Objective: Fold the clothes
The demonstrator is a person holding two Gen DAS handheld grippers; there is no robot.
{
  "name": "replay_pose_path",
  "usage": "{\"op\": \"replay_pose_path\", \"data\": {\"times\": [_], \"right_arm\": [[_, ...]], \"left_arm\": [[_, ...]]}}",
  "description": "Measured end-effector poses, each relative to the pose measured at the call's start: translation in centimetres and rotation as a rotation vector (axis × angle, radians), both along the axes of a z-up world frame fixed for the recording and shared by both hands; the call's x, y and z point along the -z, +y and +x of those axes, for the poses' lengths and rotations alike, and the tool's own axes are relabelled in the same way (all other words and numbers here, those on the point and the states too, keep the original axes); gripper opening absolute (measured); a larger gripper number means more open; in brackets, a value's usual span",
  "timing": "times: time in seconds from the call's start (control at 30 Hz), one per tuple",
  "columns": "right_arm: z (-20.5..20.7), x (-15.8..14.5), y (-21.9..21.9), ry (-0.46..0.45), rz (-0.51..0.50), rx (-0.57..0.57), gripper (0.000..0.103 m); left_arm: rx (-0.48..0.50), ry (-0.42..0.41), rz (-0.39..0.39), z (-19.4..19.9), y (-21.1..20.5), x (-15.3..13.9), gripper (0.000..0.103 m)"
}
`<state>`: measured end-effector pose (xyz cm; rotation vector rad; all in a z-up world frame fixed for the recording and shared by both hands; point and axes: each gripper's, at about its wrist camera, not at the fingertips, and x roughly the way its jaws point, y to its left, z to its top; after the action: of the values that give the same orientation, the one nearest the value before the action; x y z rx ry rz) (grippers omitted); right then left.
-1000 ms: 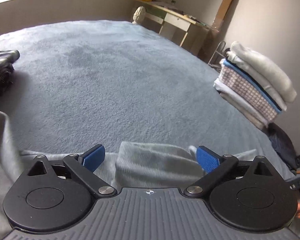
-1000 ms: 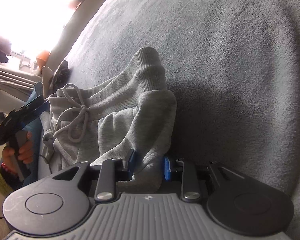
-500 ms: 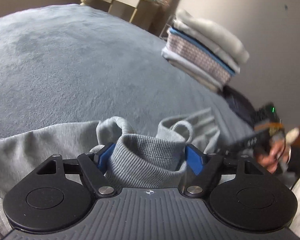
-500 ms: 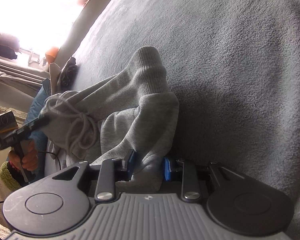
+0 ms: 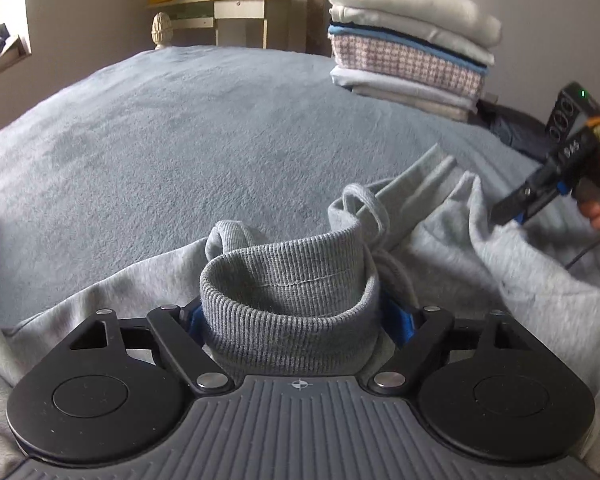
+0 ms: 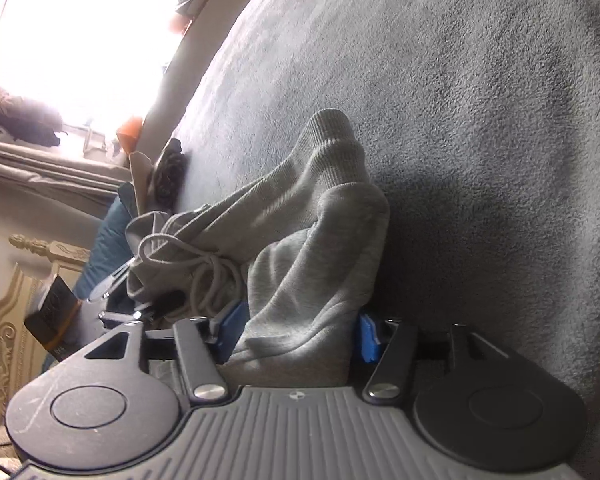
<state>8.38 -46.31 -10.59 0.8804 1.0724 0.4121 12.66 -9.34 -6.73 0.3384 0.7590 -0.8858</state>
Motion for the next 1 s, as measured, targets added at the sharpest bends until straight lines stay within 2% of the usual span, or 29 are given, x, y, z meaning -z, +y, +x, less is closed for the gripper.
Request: {"op": "replay_pose_path", "data": {"times": [0.1, 0.17, 0.23, 0.3, 0.4, 0.53, 0.63, 0.83, 0.93, 1.0], "right_arm": [[0.4, 0.8, 0.8, 0.017, -0.009, -0.014, 0.067], [0.4, 0.8, 2.1, 0.003, -0.051, -0.044, 0.066], [0.4, 0.3, 3.6, -0.031, -0.142, -0.080, 0.057], [0.4, -0.5, 5.1, -0.072, -0.254, -0.116, 0.042], [0.1, -2.2, 6.5, -0.144, -0.404, -0.153, 0.025], [0.0, -5.4, 7.8, -0.293, -0.565, -0.162, 0.018], [0.5, -8.0, 9.2, -0.421, -0.649, -0.179, 0.017], [1.8, -13.8, 14.4, -0.722, -0.783, -0.218, 0.015], [2.3, -17.4, 17.1, -0.880, -0.802, -0.220, 0.015], [2.1, -20.3, 18.7, -0.986, -0.794, -0.205, 0.015]], "left_arm": [[-0.035, -0.003, 0.025, -0.6, 0.1, 0.3, 0.080], [-0.067, 0.000, 0.024, -0.9, 0.2, 0.4, 0.080], [-0.084, -0.016, 0.037, -1.4, 0.0, 0.4, 0.077], [-0.092, -0.042, 0.057, -2.1, -0.3, 0.3, 0.062], [-0.084, -0.082, 0.087, -3.4, -0.8, -0.1, 0.045], [-0.113, -0.097, 0.086, -4.8, -0.6, -1.1, 0.034], [-0.186, -0.055, 0.022, -5.4, 0.8, -2.5, 0.030], [-0.388, -0.001, -0.210, -7.8, 6.6, -7.6, 0.026], [-0.450, -0.025, -0.330, -10.2, 8.9, -11.1, 0.026], [-0.457, -0.064, -0.398, -11.9, 9.8, -13.8, 0.026]]}}
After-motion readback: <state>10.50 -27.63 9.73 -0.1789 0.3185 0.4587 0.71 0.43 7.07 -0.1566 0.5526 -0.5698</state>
